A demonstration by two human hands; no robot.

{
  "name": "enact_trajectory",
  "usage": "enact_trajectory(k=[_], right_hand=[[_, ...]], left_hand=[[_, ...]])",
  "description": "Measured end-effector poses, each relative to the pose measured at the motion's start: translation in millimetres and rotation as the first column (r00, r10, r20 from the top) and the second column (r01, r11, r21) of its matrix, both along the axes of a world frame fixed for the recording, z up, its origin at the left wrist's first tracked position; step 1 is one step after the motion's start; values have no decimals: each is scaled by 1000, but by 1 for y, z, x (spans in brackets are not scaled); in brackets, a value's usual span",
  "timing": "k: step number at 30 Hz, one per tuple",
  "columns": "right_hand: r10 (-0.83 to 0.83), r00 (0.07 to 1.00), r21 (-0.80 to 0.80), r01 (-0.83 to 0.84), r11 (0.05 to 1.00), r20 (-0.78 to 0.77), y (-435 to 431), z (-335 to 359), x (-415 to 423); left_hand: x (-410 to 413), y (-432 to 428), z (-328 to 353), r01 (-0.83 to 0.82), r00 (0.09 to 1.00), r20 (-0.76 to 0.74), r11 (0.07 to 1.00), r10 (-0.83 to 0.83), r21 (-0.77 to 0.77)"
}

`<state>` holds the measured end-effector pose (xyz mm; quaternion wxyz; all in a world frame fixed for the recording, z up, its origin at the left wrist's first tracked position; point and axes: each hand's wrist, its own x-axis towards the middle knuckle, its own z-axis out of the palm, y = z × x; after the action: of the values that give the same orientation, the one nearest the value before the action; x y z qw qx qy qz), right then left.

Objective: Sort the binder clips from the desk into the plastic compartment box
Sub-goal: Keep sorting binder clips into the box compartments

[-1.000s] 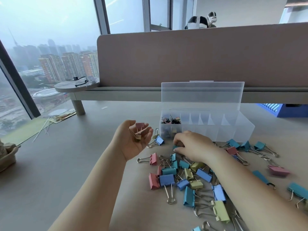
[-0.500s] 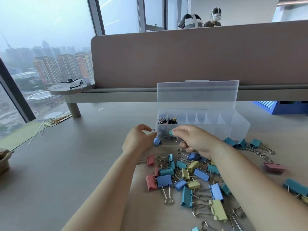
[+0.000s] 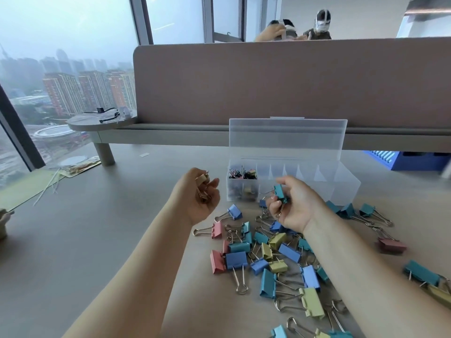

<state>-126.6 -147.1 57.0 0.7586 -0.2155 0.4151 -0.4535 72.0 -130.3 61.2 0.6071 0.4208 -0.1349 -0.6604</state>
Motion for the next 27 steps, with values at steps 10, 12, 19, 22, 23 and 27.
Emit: enact_trajectory(k=[10, 12, 19, 22, 23, 27], right_hand=[[22, 1000, -75, -21, 997, 20, 8, 8, -3], [32, 999, -86, -32, 996, 0, 9, 9, -7], [61, 708, -327, -399, 857, -704, 27, 7, -20], [-40, 345, -273, -661, 700, -938, 41, 7, -18], [-90, 237, -235, -709, 665, -967, 43, 7, -16], [-143, 45, -126, -767, 630, -989, 51, 7, -11]], left_hand=[[-19, 16, 16, 213, 975, -53, 975, -216, -60], [-21, 19, 15, 230, 971, -45, 971, -233, -60], [-23, 37, 11, 213, 977, 16, 977, -213, 4], [-28, 42, 7, 192, 941, 268, 977, -209, 89], [-31, 44, 6, 184, 857, 468, 977, -215, 110], [-38, 54, 4, 308, 208, 953, 940, -218, 148]])
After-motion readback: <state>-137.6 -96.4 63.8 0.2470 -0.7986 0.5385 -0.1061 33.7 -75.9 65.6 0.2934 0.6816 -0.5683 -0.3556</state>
